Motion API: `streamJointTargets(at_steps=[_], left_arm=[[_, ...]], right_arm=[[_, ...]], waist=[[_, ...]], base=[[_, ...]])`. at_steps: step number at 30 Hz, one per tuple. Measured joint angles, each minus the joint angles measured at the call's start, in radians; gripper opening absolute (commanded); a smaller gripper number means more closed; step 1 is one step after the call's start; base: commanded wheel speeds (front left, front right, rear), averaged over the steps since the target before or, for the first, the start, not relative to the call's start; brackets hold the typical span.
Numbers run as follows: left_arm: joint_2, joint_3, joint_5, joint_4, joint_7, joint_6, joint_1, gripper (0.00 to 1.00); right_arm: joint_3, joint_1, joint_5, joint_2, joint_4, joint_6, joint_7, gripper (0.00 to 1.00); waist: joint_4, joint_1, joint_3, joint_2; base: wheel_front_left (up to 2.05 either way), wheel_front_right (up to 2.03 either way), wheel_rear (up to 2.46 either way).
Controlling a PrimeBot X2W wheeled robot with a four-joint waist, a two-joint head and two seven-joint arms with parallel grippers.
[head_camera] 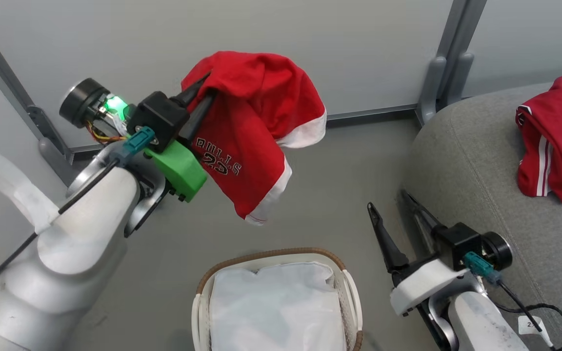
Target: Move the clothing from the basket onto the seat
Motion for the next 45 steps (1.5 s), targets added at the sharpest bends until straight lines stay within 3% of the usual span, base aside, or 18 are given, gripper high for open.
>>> streamJointTargets(at_steps=[15,20,30,31,32,34,35,45], left_arm=[[-0.021,-0.015,-0.041,-0.023,0.027,0.0,-0.065,0.0],[-0.043,-0.028,-0.044,-0.019,0.034,0.002,-0.072,0.0],[-0.103,-0.073,-0.058,-0.031,0.043,0.002,-0.082,0.0],[-0.103,-0.075,-0.06,-0.034,0.043,0.002,-0.082,0.0],[-0.103,-0.078,-0.061,-0.036,0.043,0.002,-0.081,0.0],[-0.102,-0.078,-0.07,-0.039,0.042,0.002,-0.073,0.0],[-0.101,-0.078,-0.072,-0.039,0.041,0.004,-0.067,0.0],[-0.09,-0.05,-0.139,-0.021,-0.025,0.048,0.066,0.0]], right_arm=[[0.367,-0.072,0.151,0.001,-0.096,0.0,0.0,1.0],[0.397,-0.133,0.215,0.001,-0.1,0.0,0.0,1.0],[0.384,-0.246,0.233,0.0,-0.057,0.0,0.0,1.0],[0.38,-0.253,0.233,0.0,-0.054,0.0,0.0,0.87],[0.375,-0.258,0.233,0.0,-0.05,0.0,0.0,0.45],[0.366,-0.262,0.222,0.0,-0.04,0.0,0.0,0.11],[0.363,-0.262,0.217,0.0,-0.035,0.0,0.0,0.0],[0.302,-0.258,0.189,0.0,-0.02,0.0,0.0,0.0]], waist=[[0.017,0.0,-0.004,0.0],[0.03,0.0,-0.004,0.0],[0.068,0.0001,-0.008,0.0],[0.071,0.0,-0.008,0.0],[0.075,0.0001,-0.008,0.0],[0.08,0.0,-0.009,0.0],[0.082,0.0001,-0.01,0.0],[0.074,0.0001,-0.015,0.0]], base=[[0.0,0.0,0.0],[0.0,0.0,0.0],[0.0,0.0,0.0],[0.0,0.0,0.0],[0.0,0.0,0.0],[0.0,0.0,0.0],[0.0,0.0,0.0],[0.0,0.0,0.0]])
